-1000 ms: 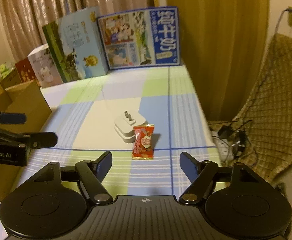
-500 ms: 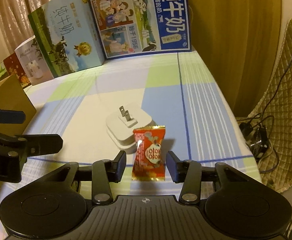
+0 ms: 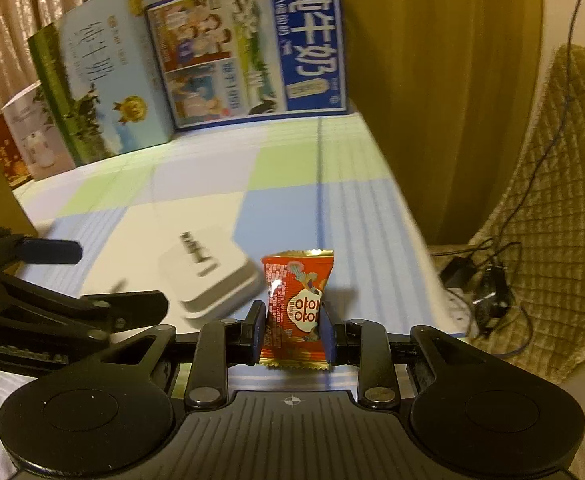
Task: Organize objects
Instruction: 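Close the right gripper on the red candy packet while the left gripper grasps the white plug adapter, then carry the white plug adapter and red candy packet over the cardboard box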
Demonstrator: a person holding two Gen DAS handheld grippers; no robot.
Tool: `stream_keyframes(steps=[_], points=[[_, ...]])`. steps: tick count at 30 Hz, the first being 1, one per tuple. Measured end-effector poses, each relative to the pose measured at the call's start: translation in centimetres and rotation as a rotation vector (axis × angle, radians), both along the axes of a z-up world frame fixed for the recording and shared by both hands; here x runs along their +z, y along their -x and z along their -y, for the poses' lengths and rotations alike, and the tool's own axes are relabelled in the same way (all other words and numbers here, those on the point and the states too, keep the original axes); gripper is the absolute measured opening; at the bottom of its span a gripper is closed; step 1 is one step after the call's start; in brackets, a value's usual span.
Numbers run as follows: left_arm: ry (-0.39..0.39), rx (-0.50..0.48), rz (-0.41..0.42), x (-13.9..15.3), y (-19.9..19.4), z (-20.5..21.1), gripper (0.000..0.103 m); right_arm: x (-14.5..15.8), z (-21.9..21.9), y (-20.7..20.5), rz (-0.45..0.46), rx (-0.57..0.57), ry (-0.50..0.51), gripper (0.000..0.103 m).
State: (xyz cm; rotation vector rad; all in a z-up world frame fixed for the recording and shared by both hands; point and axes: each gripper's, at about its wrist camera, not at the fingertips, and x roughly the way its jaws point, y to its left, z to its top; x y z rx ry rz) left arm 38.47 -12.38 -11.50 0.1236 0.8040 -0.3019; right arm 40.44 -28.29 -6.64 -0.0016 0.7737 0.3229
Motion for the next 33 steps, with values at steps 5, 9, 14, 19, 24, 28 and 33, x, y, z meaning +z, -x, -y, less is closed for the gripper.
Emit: stream_keyframes(steps=[5, 9, 14, 19, 24, 28, 33], points=[[-0.014, -0.109, 0.034, -1.4, -1.2, 1.7, 0.101, 0.0, 1.5, -0.3, -0.017, -0.021, 0.003, 0.026], [-0.037, -0.171, 0.036, -2.5, -2.1, 2.9, 0.092, -0.3, 2.1, -0.2, -0.027, -0.024, 0.013, 0.026], [-0.043, -0.155, 0.012, -3.6, -3.7, 3.5, 0.082, -0.4, 2.4, 0.1, -0.03, -0.03, 0.015, 0.026], [-0.008, -0.154, -0.001, -3.9, -4.4, 3.6, 0.078, -0.6, 2.4, 0.4, -0.037, -0.032, 0.01, 0.026], [-0.004, -0.124, -0.016, -3.4, -4.0, 3.7, 0.06, -0.2, 2.2, 1.0, -0.049, -0.03, 0.005, 0.025], [0.024, -0.069, -0.056, -3.0, -2.1, 2.9, 0.06, 0.4, 1.9, 1.9, -0.059, -0.011, -0.006, 0.025], [0.036, -0.013, -0.08, -2.4, 1.6, 1.4, 0.06, 1.3, 1.3, 3.9, -0.08, 0.019, -0.004, 0.025]])
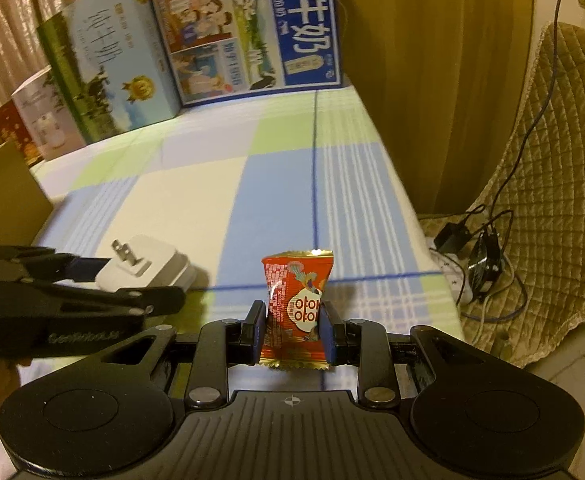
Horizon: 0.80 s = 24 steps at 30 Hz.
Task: Organize objects
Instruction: 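Carry the white plug adapter and red candy packet over the cardboard box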
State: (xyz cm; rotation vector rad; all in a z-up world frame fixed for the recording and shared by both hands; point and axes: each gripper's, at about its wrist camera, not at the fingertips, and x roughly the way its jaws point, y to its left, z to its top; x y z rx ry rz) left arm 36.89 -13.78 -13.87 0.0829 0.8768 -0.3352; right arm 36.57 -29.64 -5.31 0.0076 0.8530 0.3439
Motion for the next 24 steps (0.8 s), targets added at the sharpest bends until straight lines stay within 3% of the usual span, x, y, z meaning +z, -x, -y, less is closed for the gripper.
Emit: stream_keyframes(steps=[8, 19, 24], points=[[0.003, 0.06, 0.009, 3.2, 7.1, -2.8, 0.06, 4.1, -0.6, 4.3, 0.011, 0.032, -0.011, 0.025], [0.058, 0.126, 0.074, 11.4, 15.8, -7.1, 0.06, 14.0, -3.1, 11.9, 0.14, 0.125, 0.003, 0.025], [0.039, 0.137, 0.094, 14.0, 19.7, -9.0, 0.06, 16.9, -4.7, 16.3, 0.16, 0.147, -0.021, 0.025]])
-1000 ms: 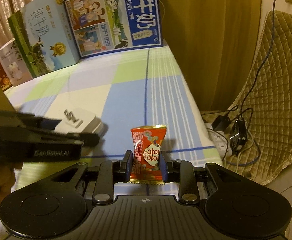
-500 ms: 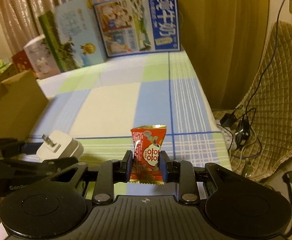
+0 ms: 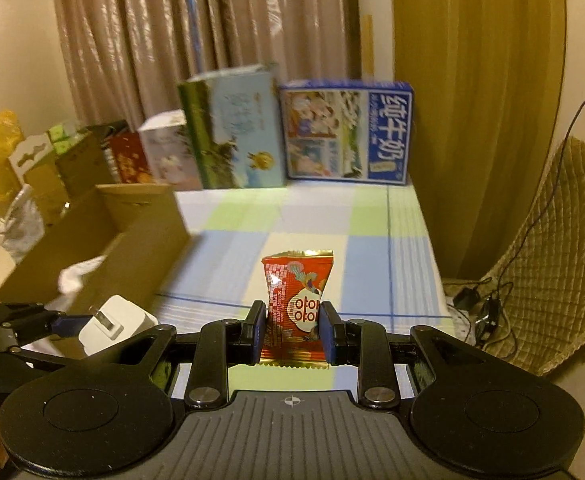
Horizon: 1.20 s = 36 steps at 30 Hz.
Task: Organize objects
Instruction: 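Carry the white plug adapter and red candy packet over the cardboard box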
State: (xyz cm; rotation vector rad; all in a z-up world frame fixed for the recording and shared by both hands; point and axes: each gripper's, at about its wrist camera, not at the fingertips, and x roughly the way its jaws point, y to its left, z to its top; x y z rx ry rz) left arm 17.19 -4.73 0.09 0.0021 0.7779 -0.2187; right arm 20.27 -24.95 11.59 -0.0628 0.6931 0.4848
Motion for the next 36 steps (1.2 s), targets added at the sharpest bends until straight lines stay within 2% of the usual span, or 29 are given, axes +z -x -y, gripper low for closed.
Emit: stream_keyframes(steps=[4, 15, 25, 36], points=[[0.003, 0.028, 0.013, 1.5, 3.2, -1.8, 0.06, 0.4, -1.3, 3.5, -0.013, 0.017, -0.021, 0.025], [-0.031, 0.128, 0.027, 3.7, 11.2, -7.9, 0.06, -1.4, -5.9, 10.8, -0.071, 0.039, -0.069, 0.025], [-0.057, 0.238, 0.03, 4.4, 16.1, -13.9, 0.06, -2.2, -11.9, 14.0, -0.075, 0.15, -0.055, 0.025], [-0.056, 0.302, 0.022, 3.9, 18.2, -18.0, 0.06, -3.1, -16.0, 15.4, -0.081, 0.201, -0.025, 0.025]])
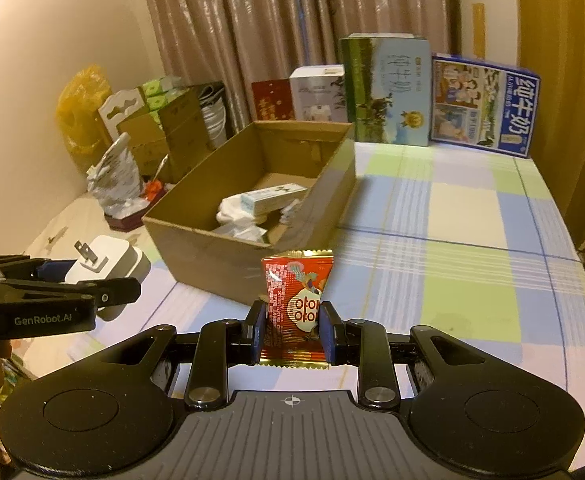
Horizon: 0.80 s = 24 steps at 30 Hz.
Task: Organize objects
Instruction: 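Carry the white plug adapter and red candy packet over the cardboard box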
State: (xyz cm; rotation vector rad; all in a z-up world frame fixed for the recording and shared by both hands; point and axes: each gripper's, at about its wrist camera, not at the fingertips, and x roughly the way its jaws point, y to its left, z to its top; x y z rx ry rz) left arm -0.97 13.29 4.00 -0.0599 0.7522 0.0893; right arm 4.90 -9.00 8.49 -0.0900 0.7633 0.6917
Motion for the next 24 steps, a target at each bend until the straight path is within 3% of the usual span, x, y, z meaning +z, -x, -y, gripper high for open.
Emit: stream_keyframes(steps=[24], points=[[0.018, 0.034, 0.01, 0.3, 0.8, -2.6, 0.06, -1.0, -4.0, 0.0, -0.014, 0.044, 0.032, 0.025]])
